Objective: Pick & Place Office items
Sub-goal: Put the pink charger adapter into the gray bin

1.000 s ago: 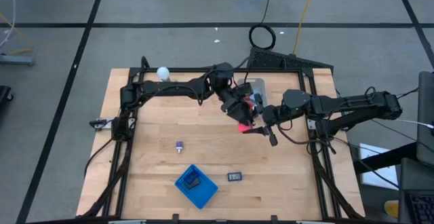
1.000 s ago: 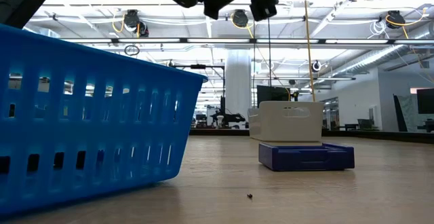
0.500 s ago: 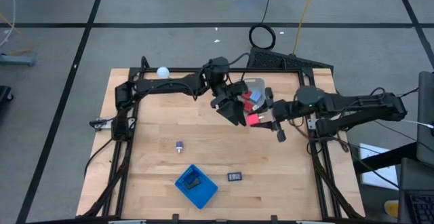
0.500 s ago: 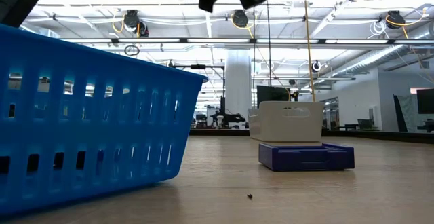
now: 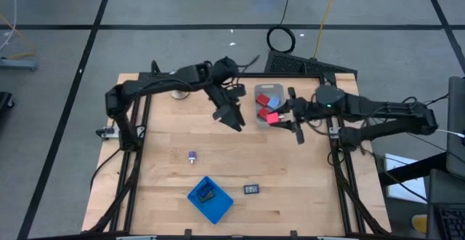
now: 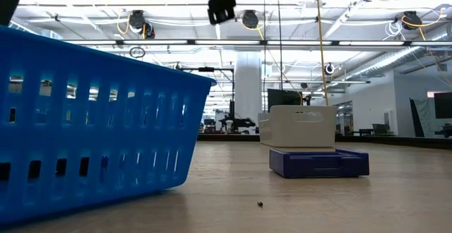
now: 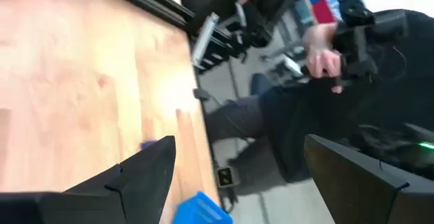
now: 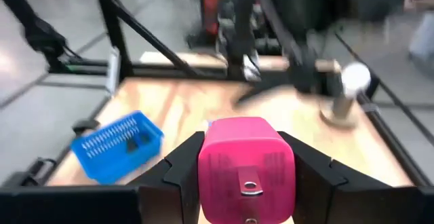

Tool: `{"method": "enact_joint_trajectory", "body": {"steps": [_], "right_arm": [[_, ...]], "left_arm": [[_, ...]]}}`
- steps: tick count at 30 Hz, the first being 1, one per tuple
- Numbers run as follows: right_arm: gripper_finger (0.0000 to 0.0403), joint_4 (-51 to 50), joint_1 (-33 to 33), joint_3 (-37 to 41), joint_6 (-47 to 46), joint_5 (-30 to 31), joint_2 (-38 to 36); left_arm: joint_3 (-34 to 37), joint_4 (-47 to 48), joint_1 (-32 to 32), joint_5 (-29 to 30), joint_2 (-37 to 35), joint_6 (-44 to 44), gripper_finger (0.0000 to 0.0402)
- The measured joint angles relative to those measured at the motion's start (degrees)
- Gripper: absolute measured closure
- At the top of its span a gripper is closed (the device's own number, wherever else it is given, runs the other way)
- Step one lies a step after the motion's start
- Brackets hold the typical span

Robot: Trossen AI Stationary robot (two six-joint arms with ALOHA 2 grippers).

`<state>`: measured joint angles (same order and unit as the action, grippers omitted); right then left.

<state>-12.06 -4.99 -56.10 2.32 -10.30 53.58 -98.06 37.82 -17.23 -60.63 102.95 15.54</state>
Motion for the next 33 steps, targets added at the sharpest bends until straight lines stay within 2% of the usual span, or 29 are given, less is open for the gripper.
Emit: {"method": "enact_joint_trajectory", "body": {"steps": [9,19,27,33], "right_arm": [[0.0256,-4.5,-6.8,0.0,-0.9,-0.2,7.6],[0.0256,-8.4,-16.8,-0.7,-4.8,-0.4,12.2],[0.0256,-16.0,-21.9,-6.8,-0.1,-0.2,18.4],[0.0256,-17.4,-26.2,-8.2,-0.1,-0.2,25.1]], "left_arm": [[0.0,0.8,0.4,13.5,-10.3,0.2,0.0083],[0.0,12.1,0.5,33.0,-18.9,-2.0,0.0111],[0.3,16.3,0.5,42.0,-24.5,-2.6,0.0126],[6.7,15.0,0.5,46.2,-29.6,-0.3,0.0124]]}}
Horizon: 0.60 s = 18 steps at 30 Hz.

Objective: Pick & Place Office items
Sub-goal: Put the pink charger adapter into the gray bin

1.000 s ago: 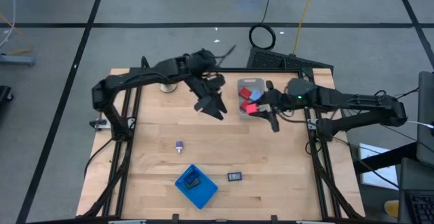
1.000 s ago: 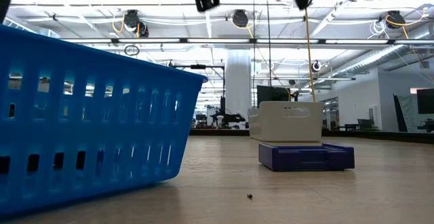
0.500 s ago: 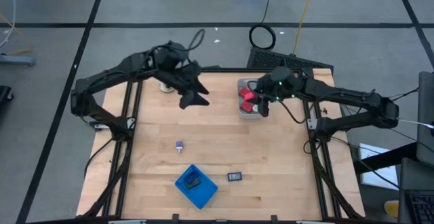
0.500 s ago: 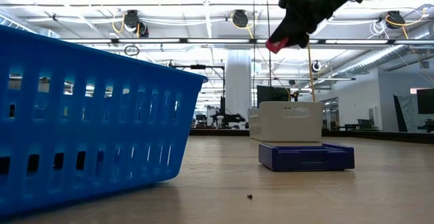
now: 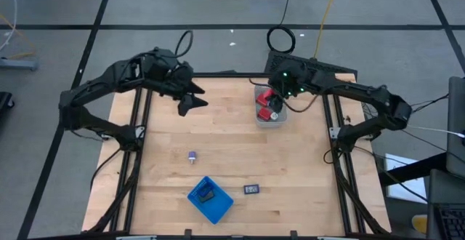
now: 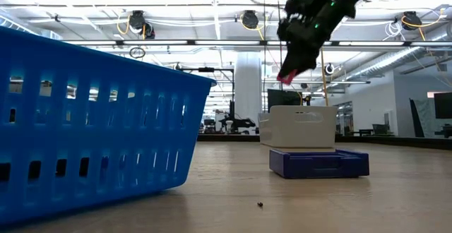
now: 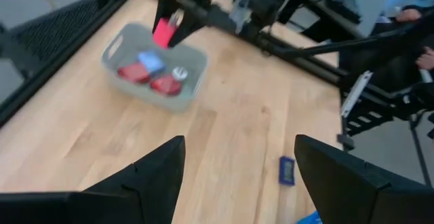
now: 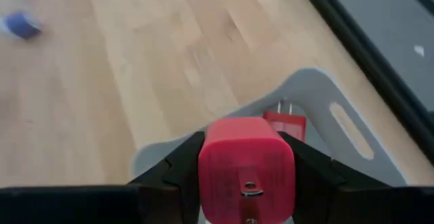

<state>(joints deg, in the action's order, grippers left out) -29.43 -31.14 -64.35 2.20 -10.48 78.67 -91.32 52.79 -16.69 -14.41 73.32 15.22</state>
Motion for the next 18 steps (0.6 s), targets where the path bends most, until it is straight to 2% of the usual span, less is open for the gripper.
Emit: {"method": "enact_joint_trajectory", "body": {"steps": [12,18], "right_arm": [[0.0256,-0.5,-2.9,-0.1,1.7,0.0,7.0],[0.0256,0.9,-3.8,-0.1,2.0,0.0,9.4]], "left_arm": [[26.1,-14.8,1.6,5.0,-19.2,12.9,0.0144],[34.4,-18.2,3.5,7.6,-26.7,18.7,0.0151]]}}
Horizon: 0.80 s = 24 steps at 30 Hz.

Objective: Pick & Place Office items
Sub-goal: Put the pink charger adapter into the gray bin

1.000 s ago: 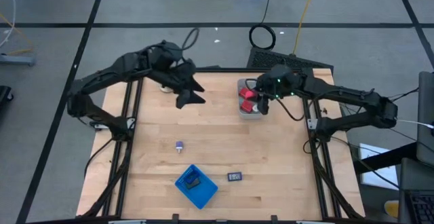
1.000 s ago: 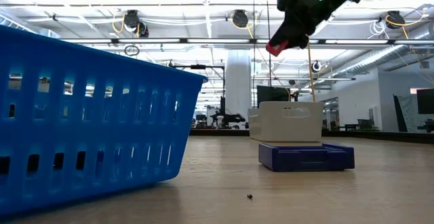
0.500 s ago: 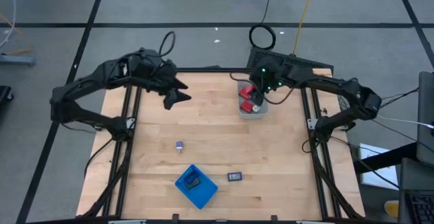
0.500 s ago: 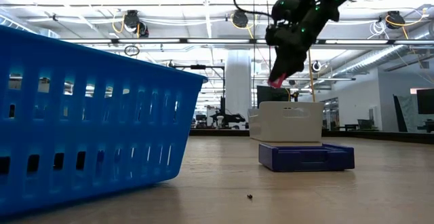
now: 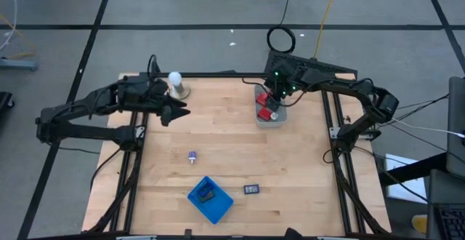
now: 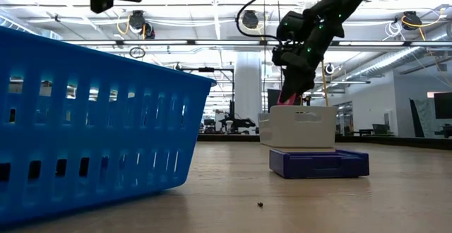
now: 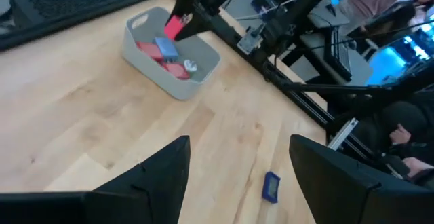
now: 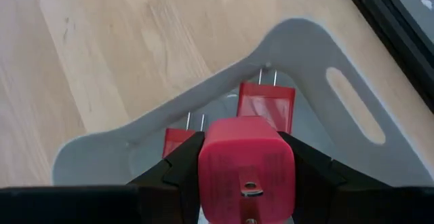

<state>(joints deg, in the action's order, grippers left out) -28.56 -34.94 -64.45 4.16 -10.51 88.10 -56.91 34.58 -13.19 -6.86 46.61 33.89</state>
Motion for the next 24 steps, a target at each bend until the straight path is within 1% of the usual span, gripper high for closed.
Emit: {"method": "enact_joint_trajectory", "body": {"steps": [4,10,18,24], "right_arm": [[0.0256,2.0,-0.3,0.0,-0.1,0.0,-0.1],[0.0256,3.4,-0.8,0.1,-0.4,0.0,-0.1],[0.0256,4.4,-1.9,2.4,-0.1,0.0,-0.1],[0.0256,7.9,-2.8,5.2,0.3,0.0,-0.1]], "left_arm": [[2.0,-0.5,0.9,0.0,-2.0,1.2,0.0151],[2.1,-1.3,1.7,0.0,-2.5,1.1,0.0151],[2.1,-2.0,1.8,0.0,-2.5,1.3,0.0151],[2.1,-1.9,1.8,0.0,-2.5,2.3,0.0151]]}}
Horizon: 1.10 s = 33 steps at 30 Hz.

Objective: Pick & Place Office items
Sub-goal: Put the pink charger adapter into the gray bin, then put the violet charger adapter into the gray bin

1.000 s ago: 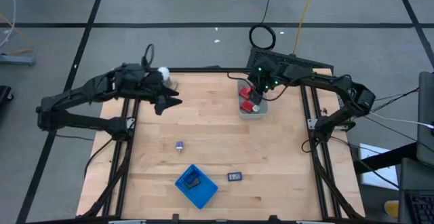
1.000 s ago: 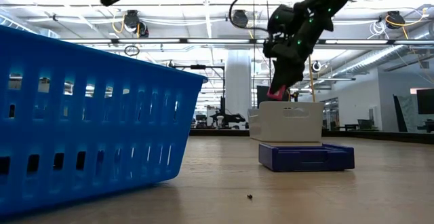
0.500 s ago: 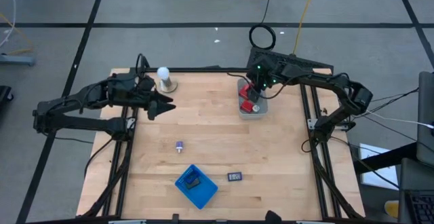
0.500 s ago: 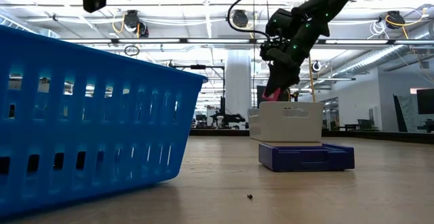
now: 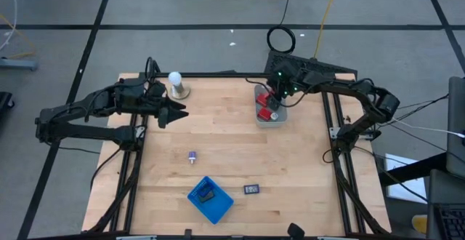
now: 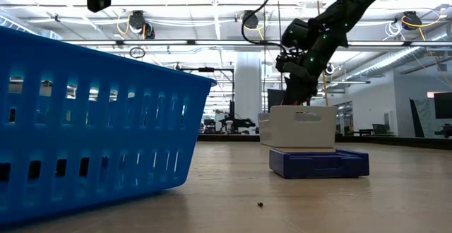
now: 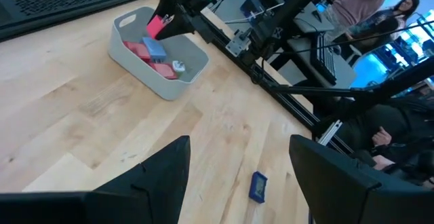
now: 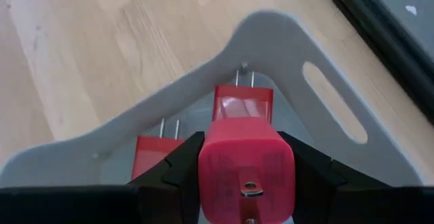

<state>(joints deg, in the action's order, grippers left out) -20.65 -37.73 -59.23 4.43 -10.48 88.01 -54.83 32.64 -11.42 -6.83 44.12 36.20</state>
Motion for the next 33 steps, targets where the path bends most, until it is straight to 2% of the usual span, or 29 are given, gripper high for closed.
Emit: {"method": "enact_joint_trajectory", "body": {"steps": [18,26,29,33], "right_arm": [[0.0255,6.4,-0.4,5.2,-0.6,0.0,0.0],[0.0138,11.1,-0.1,5.2,-4.7,0.0,0.0],[0.0118,12.1,-0.1,5.2,-6.2,0.0,0.0],[0.0111,12.6,0.0,5.2,-6.6,0.0,0.0]], "left_arm": [[0.0,-4.4,0.0,-0.1,0.1,0.7,0.0151],[0.0,-4.4,0.0,-0.6,0.1,2.9,0.0151],[0.0,-4.4,0.0,-0.6,0.1,3.0,0.0151],[0.0,-4.3,0.0,-0.6,0.1,3.1,0.0151]]}}
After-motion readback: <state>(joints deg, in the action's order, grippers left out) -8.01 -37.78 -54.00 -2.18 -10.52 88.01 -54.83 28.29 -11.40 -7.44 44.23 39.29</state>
